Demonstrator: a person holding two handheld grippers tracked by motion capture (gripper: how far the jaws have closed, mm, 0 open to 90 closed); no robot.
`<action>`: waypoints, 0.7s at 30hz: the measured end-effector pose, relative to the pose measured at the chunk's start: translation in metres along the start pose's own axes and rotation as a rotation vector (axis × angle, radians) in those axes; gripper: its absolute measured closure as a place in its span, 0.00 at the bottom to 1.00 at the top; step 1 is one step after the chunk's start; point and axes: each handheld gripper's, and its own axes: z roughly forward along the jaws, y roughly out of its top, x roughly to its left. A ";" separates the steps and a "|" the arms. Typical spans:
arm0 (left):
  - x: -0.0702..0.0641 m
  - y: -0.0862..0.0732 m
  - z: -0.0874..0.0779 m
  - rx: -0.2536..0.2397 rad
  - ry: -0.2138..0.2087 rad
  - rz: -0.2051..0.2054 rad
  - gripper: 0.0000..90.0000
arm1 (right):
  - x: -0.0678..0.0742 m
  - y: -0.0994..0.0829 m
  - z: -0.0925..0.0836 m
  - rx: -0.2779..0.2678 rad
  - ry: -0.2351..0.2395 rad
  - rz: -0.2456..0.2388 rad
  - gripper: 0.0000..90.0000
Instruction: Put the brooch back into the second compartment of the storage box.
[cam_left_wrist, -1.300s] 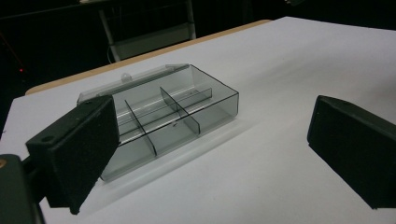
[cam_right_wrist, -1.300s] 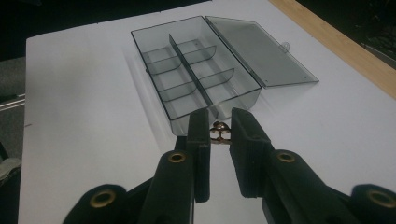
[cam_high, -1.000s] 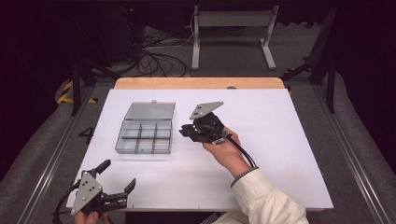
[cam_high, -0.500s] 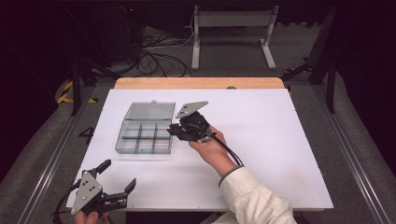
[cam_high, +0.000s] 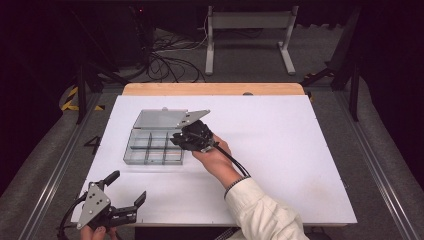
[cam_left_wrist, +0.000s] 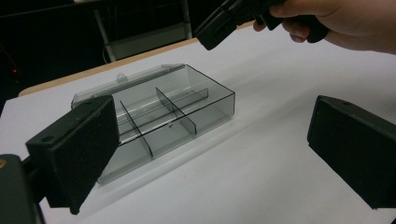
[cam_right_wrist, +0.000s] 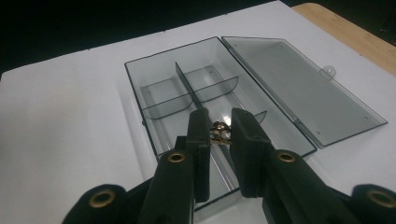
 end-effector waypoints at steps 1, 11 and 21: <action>0.000 0.000 0.000 0.000 0.000 0.000 0.03 | 0.000 0.000 0.002 0.000 -0.001 0.000 0.87; 0.000 0.000 0.001 0.006 -0.005 0.000 0.03 | 0.002 0.000 0.027 -0.015 0.017 0.055 0.87; 0.001 0.000 0.001 0.009 -0.006 0.006 0.03 | 0.001 -0.004 0.046 -0.032 0.018 0.085 0.87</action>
